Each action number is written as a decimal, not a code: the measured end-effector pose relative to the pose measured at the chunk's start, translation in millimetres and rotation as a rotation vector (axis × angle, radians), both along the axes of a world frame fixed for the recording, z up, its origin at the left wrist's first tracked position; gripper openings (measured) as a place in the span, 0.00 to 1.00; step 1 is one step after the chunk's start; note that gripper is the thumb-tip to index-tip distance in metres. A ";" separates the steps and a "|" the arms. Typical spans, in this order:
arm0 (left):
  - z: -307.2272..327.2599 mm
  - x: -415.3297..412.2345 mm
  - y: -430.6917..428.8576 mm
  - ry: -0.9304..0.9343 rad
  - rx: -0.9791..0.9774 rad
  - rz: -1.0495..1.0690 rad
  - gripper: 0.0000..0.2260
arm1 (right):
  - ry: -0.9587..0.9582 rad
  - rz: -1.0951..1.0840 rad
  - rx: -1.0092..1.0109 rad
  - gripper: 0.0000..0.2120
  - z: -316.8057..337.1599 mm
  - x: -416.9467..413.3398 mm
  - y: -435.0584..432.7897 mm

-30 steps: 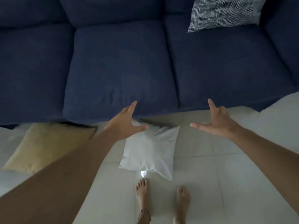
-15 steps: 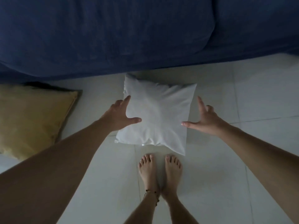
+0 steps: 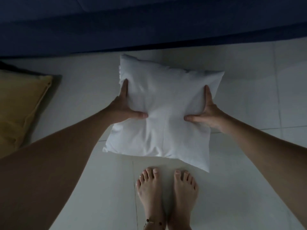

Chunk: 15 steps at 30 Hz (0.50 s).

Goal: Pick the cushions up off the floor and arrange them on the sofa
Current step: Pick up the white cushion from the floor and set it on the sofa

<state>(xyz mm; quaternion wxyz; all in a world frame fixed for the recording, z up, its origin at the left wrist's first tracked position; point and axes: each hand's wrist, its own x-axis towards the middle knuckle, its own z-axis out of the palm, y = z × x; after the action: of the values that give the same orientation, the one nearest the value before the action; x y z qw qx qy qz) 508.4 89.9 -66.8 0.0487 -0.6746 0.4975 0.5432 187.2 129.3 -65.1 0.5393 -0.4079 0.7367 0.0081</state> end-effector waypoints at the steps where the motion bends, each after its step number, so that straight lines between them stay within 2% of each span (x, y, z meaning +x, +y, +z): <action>1: 5.7 -1.7 0.4 -0.008 -0.031 -0.006 0.73 | 0.004 -0.015 -0.011 0.74 5.8 1.1 -0.5; 6: 91.9 -3.0 12.4 0.014 -0.066 -0.039 0.70 | 0.016 -0.005 -0.040 0.66 92.0 -1.9 7.0; 15: 318.7 -18.4 31.0 0.094 -0.045 0.043 0.72 | -0.015 0.069 -0.033 0.65 342.6 -21.9 10.9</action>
<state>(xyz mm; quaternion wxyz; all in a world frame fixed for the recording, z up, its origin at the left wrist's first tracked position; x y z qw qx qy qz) 490.0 120.9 251.9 -0.0017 -0.6599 0.4967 0.5638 165.3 140.2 277.6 0.5374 -0.4419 0.7182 0.0114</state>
